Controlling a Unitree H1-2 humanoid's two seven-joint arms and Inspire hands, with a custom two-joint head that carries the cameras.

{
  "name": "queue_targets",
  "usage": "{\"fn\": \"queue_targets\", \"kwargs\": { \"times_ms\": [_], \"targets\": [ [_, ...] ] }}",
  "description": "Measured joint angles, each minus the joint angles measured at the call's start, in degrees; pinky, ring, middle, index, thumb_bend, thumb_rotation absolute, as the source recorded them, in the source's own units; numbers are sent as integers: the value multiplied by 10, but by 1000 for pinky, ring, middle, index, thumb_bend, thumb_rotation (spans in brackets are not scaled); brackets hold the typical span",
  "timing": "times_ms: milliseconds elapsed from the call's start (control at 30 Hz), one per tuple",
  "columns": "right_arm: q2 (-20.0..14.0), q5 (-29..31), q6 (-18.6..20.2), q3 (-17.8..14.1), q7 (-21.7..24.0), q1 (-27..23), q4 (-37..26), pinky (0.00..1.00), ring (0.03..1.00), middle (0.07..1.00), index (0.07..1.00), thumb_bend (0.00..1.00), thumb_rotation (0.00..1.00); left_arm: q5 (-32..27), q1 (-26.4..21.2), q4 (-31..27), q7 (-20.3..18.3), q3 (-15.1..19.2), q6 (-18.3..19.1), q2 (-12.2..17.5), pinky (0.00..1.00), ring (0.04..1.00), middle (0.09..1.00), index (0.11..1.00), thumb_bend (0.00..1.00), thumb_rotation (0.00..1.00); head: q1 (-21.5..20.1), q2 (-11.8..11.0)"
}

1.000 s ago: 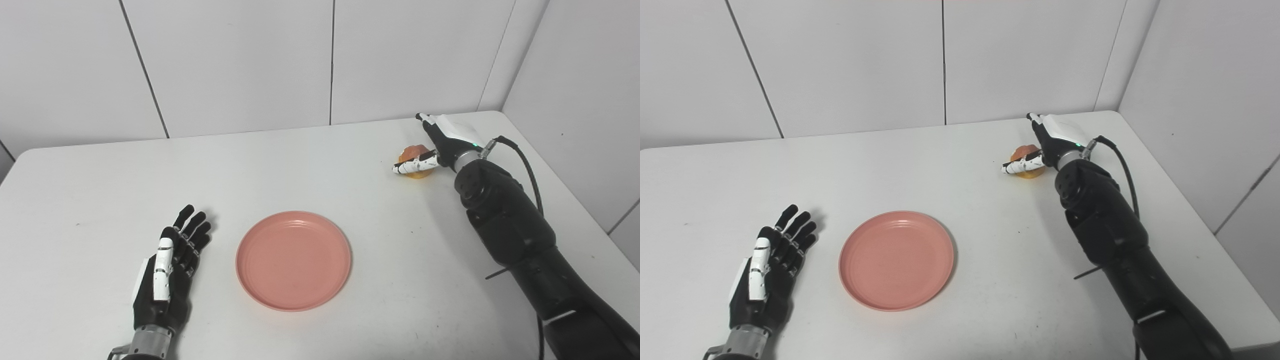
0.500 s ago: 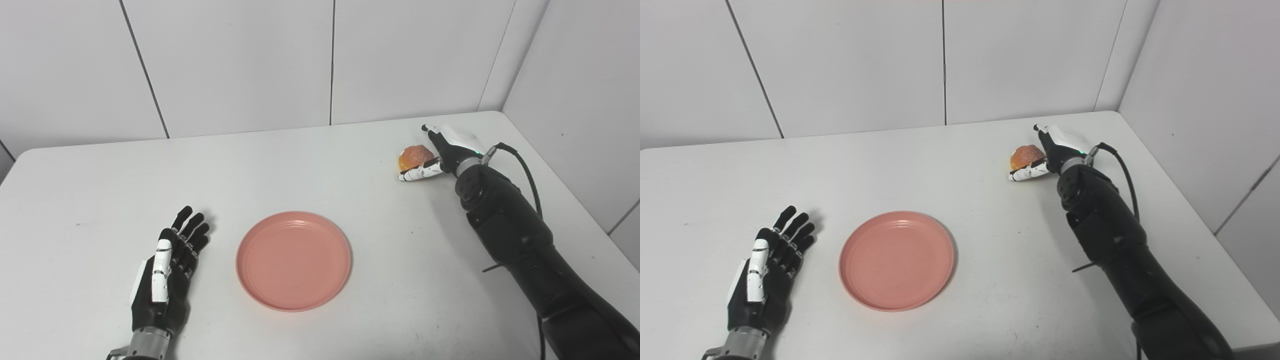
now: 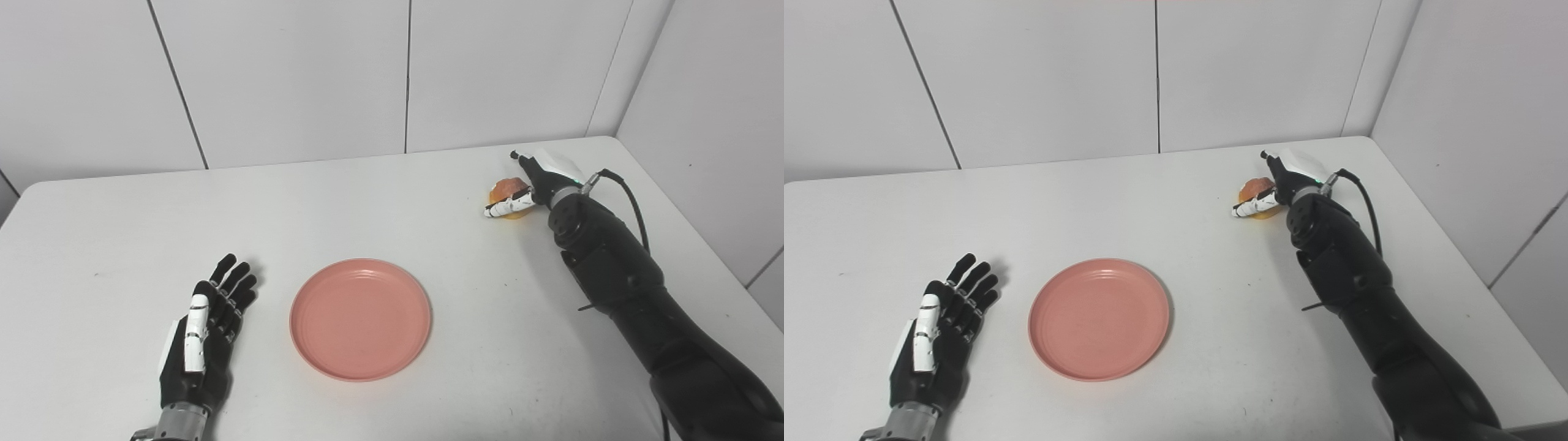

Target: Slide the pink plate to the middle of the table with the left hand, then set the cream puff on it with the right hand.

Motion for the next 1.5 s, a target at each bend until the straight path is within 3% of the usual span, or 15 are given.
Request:
{"fn": "queue_targets", "kwargs": {
  "times_ms": [167,433,667,833,900,1000,1033,1100,1300,1500],
  "targets": [
    [0,-1,-1,13,-7,-11,16,707,857,921,916,866,377,0,0,0,0,0,0,0,935,903,902,885,454,1000,-1,3],
    [7,2,-1,22,-18,-23,32,636,798,877,913,873,353,0,1,-2,0,0,1,0,930,903,904,883,457,1000,-1,4],
    [13,19,-1,21,-26,-24,33,667,787,828,861,849,236,0,3,-5,1,0,4,0,917,896,898,875,462,1000,0,5],
    [11,20,-1,27,-25,-26,36,569,699,765,836,810,152,0,3,-10,5,0,12,0,923,898,899,878,458,1000,0,6],
    [9,20,-2,32,-24,-31,42,379,449,559,791,777,109,0,3,-10,6,-1,12,-1,924,901,903,883,454,1000,0,8],
    [3,20,-8,39,-20,-38,53,358,407,507,684,752,97,0,3,-10,6,-1,12,-1,937,907,908,889,450,1000,0,9],
    [0,20,-13,44,-17,-39,55,351,401,494,571,614,121,0,3,-10,6,-1,12,-1,937,906,907,889,450,1000,0,9],
    [-3,20,-17,49,-12,-39,55,348,400,484,505,539,135,0,3,-10,6,-1,12,-1,926,899,900,882,461,1000,1,9],
    [-10,3,-17,69,-5,-32,35,278,347,450,486,519,136,0,3,-10,6,-1,12,0,936,904,904,889,462,1000,2,11],
    [-12,-5,-17,69,-2,-25,18,294,358,455,485,517,130,0,3,-10,6,-1,12,0,930,900,900,883,463,1000,2,11]
  ]
}}
